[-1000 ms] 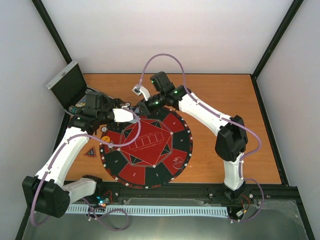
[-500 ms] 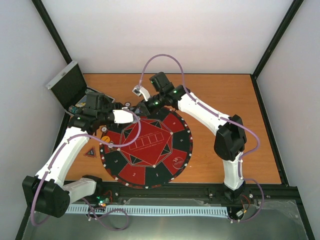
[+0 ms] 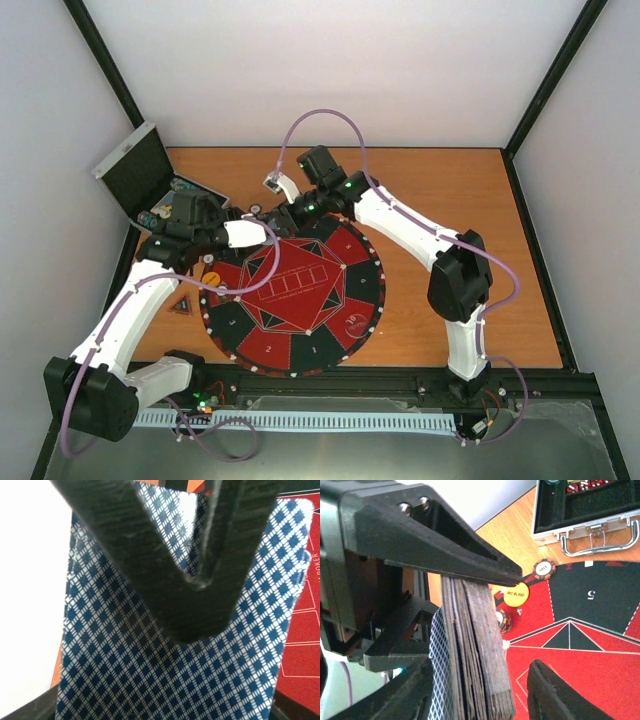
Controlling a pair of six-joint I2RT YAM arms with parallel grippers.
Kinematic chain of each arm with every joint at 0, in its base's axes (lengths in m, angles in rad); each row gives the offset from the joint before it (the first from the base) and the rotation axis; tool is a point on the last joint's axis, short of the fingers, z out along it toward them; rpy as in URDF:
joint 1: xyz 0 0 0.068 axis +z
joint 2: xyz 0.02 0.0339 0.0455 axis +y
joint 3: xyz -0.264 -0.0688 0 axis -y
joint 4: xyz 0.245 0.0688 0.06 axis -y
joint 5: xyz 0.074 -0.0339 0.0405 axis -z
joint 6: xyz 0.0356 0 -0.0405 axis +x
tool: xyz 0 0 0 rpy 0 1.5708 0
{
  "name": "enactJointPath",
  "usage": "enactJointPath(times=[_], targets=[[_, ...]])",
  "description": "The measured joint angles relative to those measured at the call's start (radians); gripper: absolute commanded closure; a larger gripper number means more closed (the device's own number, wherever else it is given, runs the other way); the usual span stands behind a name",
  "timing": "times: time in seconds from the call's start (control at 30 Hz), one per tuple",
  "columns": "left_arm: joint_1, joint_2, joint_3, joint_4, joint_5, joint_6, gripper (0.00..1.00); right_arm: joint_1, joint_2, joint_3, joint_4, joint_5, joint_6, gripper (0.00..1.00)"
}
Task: Distribute texas hold em gaming equipment
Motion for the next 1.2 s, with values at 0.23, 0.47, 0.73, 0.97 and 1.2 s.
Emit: enactJointPath(times=[0.23, 0.47, 0.73, 0.97, 1.2], targets=[[0.0, -0.009, -0.005, 0.013, -0.014, -0.018, 0.37, 0.0, -0.002, -0.024, 0.012, 0.045, 0.019, 0.36], [0.0, -0.009, -0.018, 0.012, -0.027, -0.018, 0.37, -0.018, -0.058, -0.111, 0.035, 0.095, 0.035, 0.36], [0.0, -0.009, -0.018, 0.021, -0.028, -0.024, 0.37, -0.027, -0.093, -0.125, 0.027, 0.117, 0.027, 0.36], [0.0, -0.009, -0.018, 0.022, -0.028, -0.029, 0.37, -0.027, -0.097, -0.125, 0.028, 0.082, 0.019, 0.56], [0.0, -0.009, -0.018, 0.021, -0.035, -0.029, 0.37, -0.031, -0.098, -0.125, 0.011, 0.078, 0.009, 0.81]])
